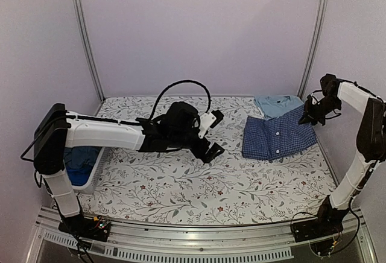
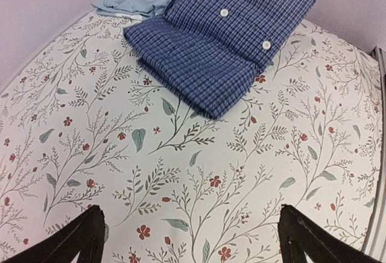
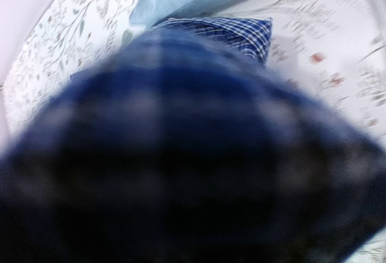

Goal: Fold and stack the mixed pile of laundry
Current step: Turn over the square-folded shirt at the center of the board.

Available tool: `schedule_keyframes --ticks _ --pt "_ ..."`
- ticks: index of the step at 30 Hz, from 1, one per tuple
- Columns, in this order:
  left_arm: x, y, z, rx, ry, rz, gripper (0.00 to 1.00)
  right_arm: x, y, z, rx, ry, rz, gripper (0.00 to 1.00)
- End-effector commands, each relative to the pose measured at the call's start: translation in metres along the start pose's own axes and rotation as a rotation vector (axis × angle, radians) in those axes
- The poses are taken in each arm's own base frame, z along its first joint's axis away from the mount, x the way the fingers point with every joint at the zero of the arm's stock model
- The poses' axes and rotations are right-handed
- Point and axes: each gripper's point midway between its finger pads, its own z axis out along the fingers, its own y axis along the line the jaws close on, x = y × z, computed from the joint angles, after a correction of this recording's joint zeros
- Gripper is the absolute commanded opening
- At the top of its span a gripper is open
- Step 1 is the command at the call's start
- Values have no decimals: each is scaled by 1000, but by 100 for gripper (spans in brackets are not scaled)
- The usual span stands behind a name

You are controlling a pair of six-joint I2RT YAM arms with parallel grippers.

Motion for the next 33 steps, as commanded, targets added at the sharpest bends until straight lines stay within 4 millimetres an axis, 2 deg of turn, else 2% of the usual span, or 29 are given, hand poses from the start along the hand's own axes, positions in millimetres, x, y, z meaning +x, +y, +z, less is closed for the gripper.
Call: schedule_keyframes --ticks 1,3,5,7,10,11,13,15,16,18,23,26,29,33 --pt "4 13 -13 -31 16 -47 100 -18 -39 -83 422 -113 -173 0" --pt "11 17 -18 -39 37 -63 100 -31 -60 -109 587 -158 -168 0" --pt "17 25 -24 -63 51 -85 100 -42 -71 -132 670 -207 -154 0" --pt "24 35 -33 -101 64 -114 100 -55 -78 -166 799 -293 -127 0" --pt "39 44 -45 -129 90 -148 100 -78 -70 -229 936 -459 -119 0" --pt "43 47 -50 -136 97 -154 100 -84 -64 -241 944 -501 -122 0" --pt "51 53 -56 -159 109 -161 100 -86 -47 -244 972 -519 -159 0" --pt "58 60 -62 -182 119 -173 100 -84 -28 -226 1026 -487 -221 0" --pt "61 64 -63 -189 128 -180 100 -82 -12 -204 1000 -457 -266 0" --pt "66 70 -64 -212 144 -188 100 -71 8 -158 949 -376 -325 0" --pt "70 87 -67 -245 170 -234 100 -12 32 -16 866 -97 -451 0" --pt "65 93 -74 -238 148 -293 100 28 58 52 800 16 -527 0" --pt "62 97 -81 -229 118 -353 100 61 98 106 715 100 -599 0" --pt "64 107 -94 -222 82 -465 100 105 177 158 508 161 -688 0"
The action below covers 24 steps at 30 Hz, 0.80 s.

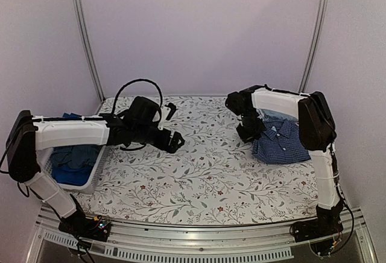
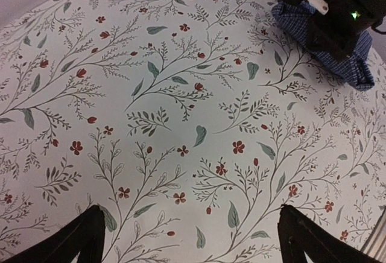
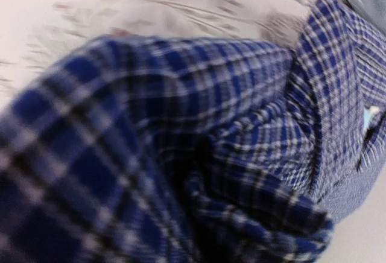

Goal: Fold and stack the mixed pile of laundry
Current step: Turn over the square-folded shirt at the center of the board.

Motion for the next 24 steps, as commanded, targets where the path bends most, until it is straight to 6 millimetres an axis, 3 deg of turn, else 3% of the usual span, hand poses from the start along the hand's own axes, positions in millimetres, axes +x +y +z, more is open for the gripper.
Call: schedule_keyframes --ticks 1,4,5,7,9,12,14,15,17,21,24 --pt "-10 15 -21 39 -52 -166 100 -34 110 -51 -303 -110 -30 0" --pt "-9 34 -30 42 -68 -293 100 -42 177 -66 -545 -97 -50 1" --pt "-9 39 -34 58 -76 -331 100 -44 196 -72 -632 -92 -55 5" --pt "-8 54 -40 49 -97 -423 100 -50 226 -94 -807 -93 -57 21" --pt "-7 65 -43 64 -102 -471 100 -57 249 -131 -1016 -112 -62 37" --pt "-15 67 -46 100 -112 -473 100 -71 250 -215 -1278 -250 -126 60" --pt "-26 61 -47 143 -121 -458 100 -71 229 -267 -1399 -352 -175 66" --pt "-31 51 -47 198 -119 -449 100 -72 216 -276 -1438 -382 -182 66" --pt "-41 32 -43 289 -119 -419 100 -66 174 -271 -1472 -395 -131 65" --pt "-54 -25 -19 424 -79 -316 100 -62 84 -192 -1359 -383 72 55" --pt "-46 -66 19 497 42 -270 94 -51 48 -133 -1258 -351 141 51"
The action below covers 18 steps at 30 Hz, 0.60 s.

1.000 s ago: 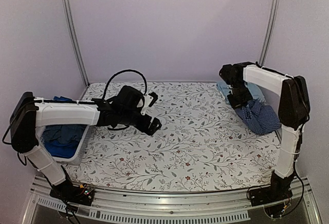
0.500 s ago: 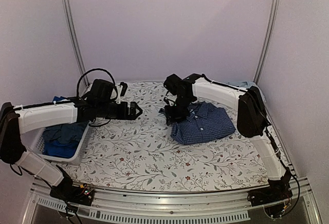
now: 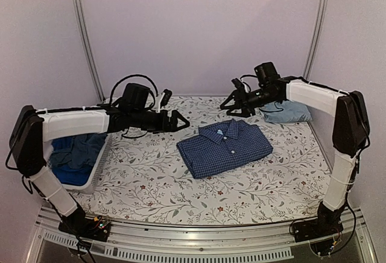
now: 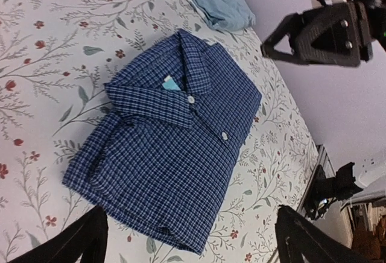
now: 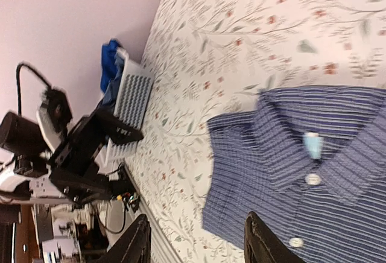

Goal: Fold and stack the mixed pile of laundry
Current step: Turn over the square-folded shirt at the center of the board, then smooth out the square-folded shirt at the center of the board.

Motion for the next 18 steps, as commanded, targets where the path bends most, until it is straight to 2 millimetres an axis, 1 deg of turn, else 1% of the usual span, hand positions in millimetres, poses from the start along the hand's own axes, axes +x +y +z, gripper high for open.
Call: schedule_keyframes --ticks 1,2,3,4,6,7,8,9,11,14,15,16,17,18 --pt "36 -53 69 195 201 60 90 11 -85 -35 108 -33 52 49" --pt "52 -56 84 220 260 54 85 16 -99 -36 136 -25 46 48" --pt "57 -62 97 235 293 55 81 23 -112 -33 154 -6 59 48" --pt "66 -63 108 246 326 44 78 29 -121 -29 166 12 53 47" --pt "83 -59 123 285 378 -11 72 50 -142 -18 182 61 80 45" --pt "90 -51 128 272 397 -43 69 63 -152 -12 184 90 103 44" --pt "95 -38 131 243 413 -72 67 81 -161 -8 187 121 133 43" --pt "100 -26 131 223 427 -97 64 95 -164 -4 185 143 150 43" --pt "105 -2 125 173 436 -129 61 122 -158 2 160 178 165 43" --pt "103 28 104 132 421 -144 61 162 -131 16 116 246 161 45" --pt "100 38 96 122 411 -150 61 176 -120 23 100 279 154 45" --pt "100 44 88 124 411 -150 61 189 -107 29 78 314 142 46" --pt "103 48 80 127 420 -149 61 196 -91 33 45 332 123 46" --pt "102 51 73 123 421 -136 62 202 -74 37 5 351 108 47"
